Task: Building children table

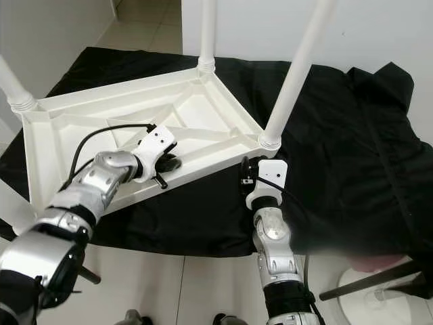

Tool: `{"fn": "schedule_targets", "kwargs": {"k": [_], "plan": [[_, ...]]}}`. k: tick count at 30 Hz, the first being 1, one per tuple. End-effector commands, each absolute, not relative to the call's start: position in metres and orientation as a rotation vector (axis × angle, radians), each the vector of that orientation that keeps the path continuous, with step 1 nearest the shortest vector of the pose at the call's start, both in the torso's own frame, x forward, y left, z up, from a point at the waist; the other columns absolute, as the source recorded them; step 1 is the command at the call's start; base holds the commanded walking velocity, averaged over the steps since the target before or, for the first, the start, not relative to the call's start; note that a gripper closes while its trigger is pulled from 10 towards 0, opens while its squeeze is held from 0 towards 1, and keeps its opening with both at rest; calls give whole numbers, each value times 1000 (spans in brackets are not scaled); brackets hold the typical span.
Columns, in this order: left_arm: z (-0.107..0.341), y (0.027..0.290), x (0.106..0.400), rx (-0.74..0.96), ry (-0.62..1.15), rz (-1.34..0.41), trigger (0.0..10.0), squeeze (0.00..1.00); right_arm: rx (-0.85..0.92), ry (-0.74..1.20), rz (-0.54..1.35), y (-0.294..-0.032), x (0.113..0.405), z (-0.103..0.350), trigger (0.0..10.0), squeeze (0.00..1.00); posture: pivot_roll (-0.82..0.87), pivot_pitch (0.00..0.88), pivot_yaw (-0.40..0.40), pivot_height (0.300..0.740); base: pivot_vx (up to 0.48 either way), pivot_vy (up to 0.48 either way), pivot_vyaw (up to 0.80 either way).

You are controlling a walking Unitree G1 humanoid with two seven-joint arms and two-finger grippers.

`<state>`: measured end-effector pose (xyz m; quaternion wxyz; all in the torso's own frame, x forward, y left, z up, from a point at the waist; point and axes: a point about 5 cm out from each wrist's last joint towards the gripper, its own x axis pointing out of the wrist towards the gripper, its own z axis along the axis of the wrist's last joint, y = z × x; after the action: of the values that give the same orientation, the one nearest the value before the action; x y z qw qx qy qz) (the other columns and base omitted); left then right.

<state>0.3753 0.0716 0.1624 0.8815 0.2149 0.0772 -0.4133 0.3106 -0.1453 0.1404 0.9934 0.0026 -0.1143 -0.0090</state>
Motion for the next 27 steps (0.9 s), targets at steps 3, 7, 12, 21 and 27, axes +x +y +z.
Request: {"fn": "schedule_targets", "kwargs": {"k": [3, 7, 12, 21, 27], "plan": [[170, 51, 369, 353, 55, -875, 10000, 1000, 6, -217, -19, -145, 311, 136, 10000, 0, -25, 89, -15, 740, 0, 0, 0], [180, 44, 365, 303, -25, -877, 10000, 1000, 6, -215, -16, -144, 311, 135, 10000, 0, -20, 89, -16, 740, 0, 0, 0], [187, 45, 363, 308, -89, -863, 10000, 0, 7, -214, -14, -143, 311, 135, 10000, 0, -15, 93, -15, 740, 0, 0, 0], [184, 72, 340, 301, -83, -933, 10000, 0, 10, -207, -8, -139, 308, 131, 10000, 0, -7, 106, -17, 740, 0, 0, 0], [169, 94, 314, 349, -11, -1040, 10000, 0, 10, -199, 5, -138, 308, 129, 10000, 0, 7, 110, -30, 740, 0, 0, 0]]}}
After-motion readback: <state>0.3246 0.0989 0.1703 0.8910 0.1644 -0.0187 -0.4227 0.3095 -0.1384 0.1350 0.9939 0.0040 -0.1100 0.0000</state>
